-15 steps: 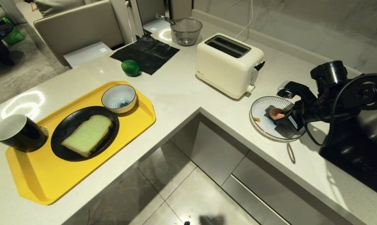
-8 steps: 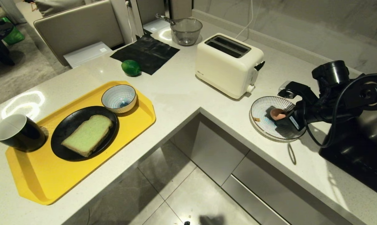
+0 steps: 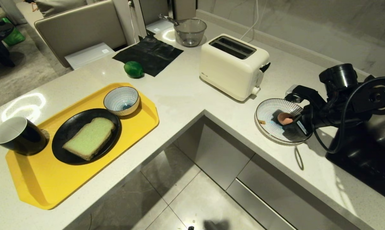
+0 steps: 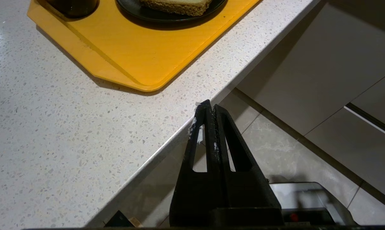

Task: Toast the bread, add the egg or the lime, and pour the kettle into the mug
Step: Pick up the egg

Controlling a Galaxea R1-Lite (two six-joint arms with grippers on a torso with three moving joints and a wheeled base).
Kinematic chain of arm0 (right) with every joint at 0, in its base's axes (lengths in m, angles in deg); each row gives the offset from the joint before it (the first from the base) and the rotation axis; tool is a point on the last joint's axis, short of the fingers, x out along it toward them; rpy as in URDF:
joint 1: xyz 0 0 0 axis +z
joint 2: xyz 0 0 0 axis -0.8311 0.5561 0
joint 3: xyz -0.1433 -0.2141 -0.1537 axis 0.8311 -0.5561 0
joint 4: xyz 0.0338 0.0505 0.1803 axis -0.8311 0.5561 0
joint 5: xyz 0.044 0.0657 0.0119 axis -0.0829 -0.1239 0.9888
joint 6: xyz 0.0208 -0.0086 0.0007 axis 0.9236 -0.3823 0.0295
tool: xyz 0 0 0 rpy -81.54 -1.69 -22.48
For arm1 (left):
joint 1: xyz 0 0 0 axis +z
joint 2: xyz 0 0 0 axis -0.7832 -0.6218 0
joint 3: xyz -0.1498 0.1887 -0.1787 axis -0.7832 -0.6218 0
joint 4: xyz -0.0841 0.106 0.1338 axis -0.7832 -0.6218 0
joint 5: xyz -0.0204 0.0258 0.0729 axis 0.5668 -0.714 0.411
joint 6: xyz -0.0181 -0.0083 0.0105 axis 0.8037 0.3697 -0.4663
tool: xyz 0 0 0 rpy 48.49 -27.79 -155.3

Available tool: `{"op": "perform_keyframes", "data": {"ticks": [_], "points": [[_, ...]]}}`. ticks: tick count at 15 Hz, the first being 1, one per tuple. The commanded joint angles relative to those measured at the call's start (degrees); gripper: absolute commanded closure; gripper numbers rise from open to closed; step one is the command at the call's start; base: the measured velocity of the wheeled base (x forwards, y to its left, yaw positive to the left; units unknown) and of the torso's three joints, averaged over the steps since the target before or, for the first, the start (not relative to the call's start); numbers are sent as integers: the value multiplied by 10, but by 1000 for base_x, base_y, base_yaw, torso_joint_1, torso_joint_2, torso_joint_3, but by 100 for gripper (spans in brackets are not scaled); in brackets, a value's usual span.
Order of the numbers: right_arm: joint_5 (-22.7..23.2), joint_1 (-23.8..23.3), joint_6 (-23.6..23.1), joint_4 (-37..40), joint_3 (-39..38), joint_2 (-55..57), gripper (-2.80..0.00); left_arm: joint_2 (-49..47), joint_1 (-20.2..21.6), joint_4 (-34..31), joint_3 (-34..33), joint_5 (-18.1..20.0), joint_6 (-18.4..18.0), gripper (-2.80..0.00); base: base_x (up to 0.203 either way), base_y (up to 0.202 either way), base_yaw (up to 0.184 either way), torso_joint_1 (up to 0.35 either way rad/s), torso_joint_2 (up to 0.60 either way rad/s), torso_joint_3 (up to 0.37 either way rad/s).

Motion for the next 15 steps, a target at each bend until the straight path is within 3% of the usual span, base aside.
{"op": "perform_keyframes", "data": {"ticks": [1,15], "points": [[0,0,1,1,-1,-2,-280,0,0,0,0,-1,0,0,0,0,0,0,0,0],[10,6,4,-1,8,-4,-280,0,0,0,0,-1,0,0,0,0,0,0,0,0]]}}
